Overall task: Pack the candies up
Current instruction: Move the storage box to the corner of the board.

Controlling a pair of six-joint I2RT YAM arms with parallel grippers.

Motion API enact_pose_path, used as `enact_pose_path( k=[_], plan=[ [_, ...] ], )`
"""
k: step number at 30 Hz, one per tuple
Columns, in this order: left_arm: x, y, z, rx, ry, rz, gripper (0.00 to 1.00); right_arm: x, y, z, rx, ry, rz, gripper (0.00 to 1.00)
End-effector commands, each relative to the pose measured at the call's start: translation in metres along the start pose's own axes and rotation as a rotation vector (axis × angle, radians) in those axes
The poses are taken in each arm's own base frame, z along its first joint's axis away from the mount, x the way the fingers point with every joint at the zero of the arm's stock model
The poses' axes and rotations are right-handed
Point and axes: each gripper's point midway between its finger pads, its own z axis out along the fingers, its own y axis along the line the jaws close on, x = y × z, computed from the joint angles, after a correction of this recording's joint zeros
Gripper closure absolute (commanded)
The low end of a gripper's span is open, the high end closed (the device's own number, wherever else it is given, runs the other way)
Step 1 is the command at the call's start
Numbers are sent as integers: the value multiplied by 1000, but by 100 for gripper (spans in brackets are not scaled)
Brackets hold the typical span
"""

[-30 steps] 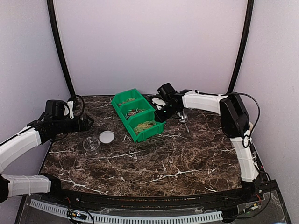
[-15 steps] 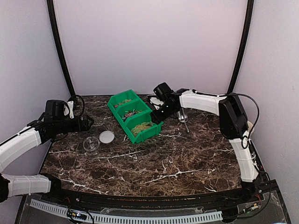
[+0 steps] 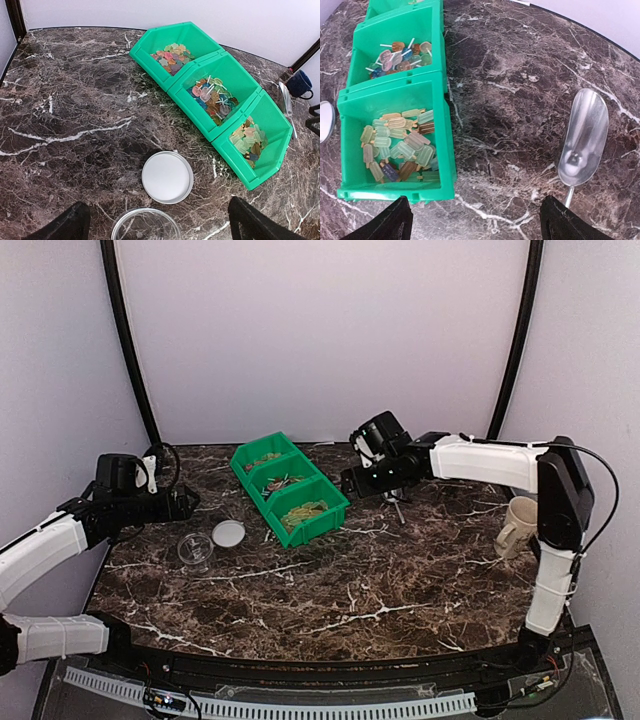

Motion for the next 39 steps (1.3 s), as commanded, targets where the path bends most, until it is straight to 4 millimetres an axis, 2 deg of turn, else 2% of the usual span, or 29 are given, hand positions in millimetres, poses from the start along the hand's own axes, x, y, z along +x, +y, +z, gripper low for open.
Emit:
enact_pose_path(
  k=[1, 6, 8, 13, 21, 27, 32, 39],
  plan=[
    [-1, 2, -3, -13, -21, 0, 1, 3, 38, -16, -136, -63, 115, 12],
    [-2, 3, -2, -17, -20, 1, 1, 25, 93, -14, -307, -19, 100, 12],
    [-1, 3, -2, -18, -20, -1, 1, 31, 109, -9, -349, 2, 92, 12],
    [-2, 4, -4, -26, -26, 1, 1, 39, 127, 8, -392, 59, 121, 12],
    [-5, 7, -7, -42, -40, 4, 1, 48, 128, 25, -383, 89, 212, 16],
    [-4, 6, -5, -39, -34, 2, 1, 33, 125, 30, -358, 29, 237, 15],
    [-3, 7, -5, -45, -32, 2, 1, 27, 115, 42, -307, 24, 250, 16],
    [-3, 8, -4, -46, -30, 2, 1, 25, 91, 52, -206, 1, 267, 23]
  ],
)
